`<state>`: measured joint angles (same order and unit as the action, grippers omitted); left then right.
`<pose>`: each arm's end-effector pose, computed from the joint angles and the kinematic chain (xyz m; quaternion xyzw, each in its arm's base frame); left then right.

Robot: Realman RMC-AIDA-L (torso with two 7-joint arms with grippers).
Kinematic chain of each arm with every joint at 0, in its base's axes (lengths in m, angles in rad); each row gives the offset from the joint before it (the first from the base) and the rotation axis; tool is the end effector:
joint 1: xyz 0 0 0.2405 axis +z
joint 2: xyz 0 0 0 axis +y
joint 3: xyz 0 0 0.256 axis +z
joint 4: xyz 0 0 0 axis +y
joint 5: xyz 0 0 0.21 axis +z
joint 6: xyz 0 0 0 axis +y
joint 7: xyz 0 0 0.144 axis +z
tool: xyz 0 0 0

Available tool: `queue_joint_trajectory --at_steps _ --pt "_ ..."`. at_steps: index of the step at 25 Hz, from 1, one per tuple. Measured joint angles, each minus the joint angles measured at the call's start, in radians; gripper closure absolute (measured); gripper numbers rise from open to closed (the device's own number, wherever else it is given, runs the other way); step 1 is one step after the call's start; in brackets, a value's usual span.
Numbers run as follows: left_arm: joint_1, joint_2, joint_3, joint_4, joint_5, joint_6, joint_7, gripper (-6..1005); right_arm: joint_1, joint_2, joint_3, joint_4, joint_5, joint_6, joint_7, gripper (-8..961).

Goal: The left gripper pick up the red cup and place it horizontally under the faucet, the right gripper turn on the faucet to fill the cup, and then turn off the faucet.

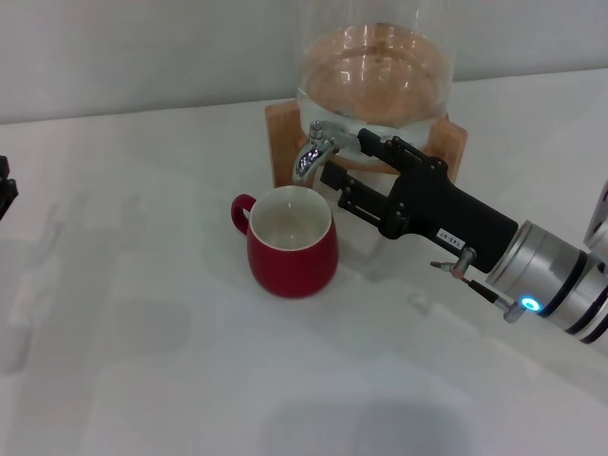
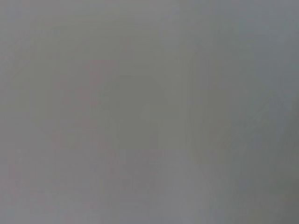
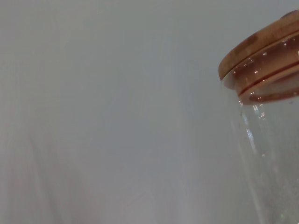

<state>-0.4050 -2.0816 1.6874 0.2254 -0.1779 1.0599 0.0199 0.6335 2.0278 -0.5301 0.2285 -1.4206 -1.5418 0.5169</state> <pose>-0.3299 0.3422 -0.0041 -0.7278 -0.1453 -0.2157 0.6346 0.2411 0.3121 -0.0526 -0.8056 0.1873 0.4676 0.3119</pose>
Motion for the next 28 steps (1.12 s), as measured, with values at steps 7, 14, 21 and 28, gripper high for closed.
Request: queue_joint_trajectory --at_steps 7,14,21,28 --pt "-0.001 0.001 0.0 0.0 0.0 0.0 0.0 116 0.0 -0.001 0.008 0.0 -0.027 -0.011 0.0 231" --pt "-0.002 0.002 0.0 0.0 0.003 0.0 0.0 116 0.0 -0.001 0.002 0.0 -0.028 -0.024 0.003 231" --pt "-0.002 0.002 0.0 0.0 0.004 0.0 0.0 115 -0.001 -0.001 0.009 0.0 -0.051 -0.028 0.013 231" --pt "-0.001 0.002 0.0 0.0 0.005 0.0 0.0 115 0.0 0.0 0.006 0.002 -0.052 -0.028 0.014 231"
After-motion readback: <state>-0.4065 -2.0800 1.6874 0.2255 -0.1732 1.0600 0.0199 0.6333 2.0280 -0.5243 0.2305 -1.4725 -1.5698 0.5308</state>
